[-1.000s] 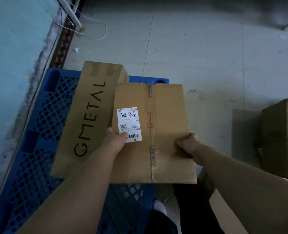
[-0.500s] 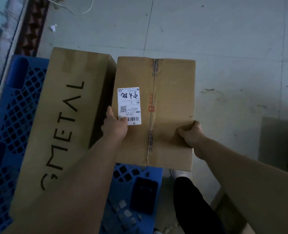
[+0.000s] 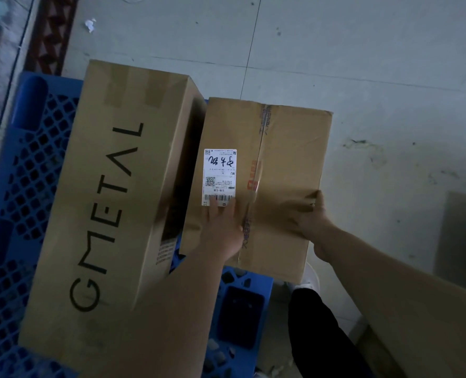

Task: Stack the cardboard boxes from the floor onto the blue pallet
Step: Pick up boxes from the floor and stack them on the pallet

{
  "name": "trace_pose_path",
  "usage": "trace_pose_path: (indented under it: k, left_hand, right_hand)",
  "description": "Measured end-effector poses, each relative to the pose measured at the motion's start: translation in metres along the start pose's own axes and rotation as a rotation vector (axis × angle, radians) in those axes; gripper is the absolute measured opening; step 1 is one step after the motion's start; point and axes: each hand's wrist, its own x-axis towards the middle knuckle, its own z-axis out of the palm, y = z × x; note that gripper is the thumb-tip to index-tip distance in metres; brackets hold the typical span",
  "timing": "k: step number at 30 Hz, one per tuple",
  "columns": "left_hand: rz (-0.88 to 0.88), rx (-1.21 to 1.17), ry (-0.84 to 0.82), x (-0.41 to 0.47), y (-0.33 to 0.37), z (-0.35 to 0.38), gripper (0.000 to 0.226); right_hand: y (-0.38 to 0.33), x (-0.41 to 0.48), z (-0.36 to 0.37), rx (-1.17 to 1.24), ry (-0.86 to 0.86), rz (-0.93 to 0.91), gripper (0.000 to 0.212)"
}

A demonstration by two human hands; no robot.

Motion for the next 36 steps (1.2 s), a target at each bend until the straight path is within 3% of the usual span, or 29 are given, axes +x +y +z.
trace_pose_path:
  k: [13, 16, 18, 20, 23, 27, 31, 36]
  left_hand:
    - [-0.043, 0.056, -0.015, 0.028, 0.012, -0.022, 0.086]
    - [-0.051, 0.052, 0.142, 0.025, 0.007, -0.019, 0.083]
    - [-0.154, -0.05, 0.284, 0.025, -0.001, -0.017, 0.088]
    - [-0.268, -0.158, 0.289, 0.028, -0.008, -0.019, 0.099]
    - [-0.283, -0.191, 0.229, 0.029, -0.006, -0.025, 0.107]
    - [-0.225, -0.226, 0.182, 0.028, 0.002, -0.031, 0.099]
    - [-0.171, -0.278, 0.13, 0.012, 0.012, -0.039, 0.088]
    - [-0.103, -0.364, 0.128, -0.039, 0.038, -0.069, 0.048]
  right_hand:
    - [-0.002, 0.008, 0.001, 0.02, 0.046, 0.034, 0.073]
    - [-0.003, 0.006, -0.002, 0.033, 0.042, 0.032, 0.069]
    - [-0.005, 0.004, -0.003, 0.027, 0.041, 0.023, 0.07]
    - [-0.008, 0.005, 0.001, 0.059, 0.024, 0.048, 0.073]
    - [-0.01, 0.007, 0.011, 0.112, 0.025, 0.031, 0.075]
    - [-0.017, 0.005, 0.011, 0.079, -0.042, -0.075, 0.08]
    - [-0.026, -0.013, 0.003, -0.03, -0.044, 0.022, 0.058]
    - [-0.023, -0.068, -0.012, -0.097, 0.021, -0.047, 0.046]
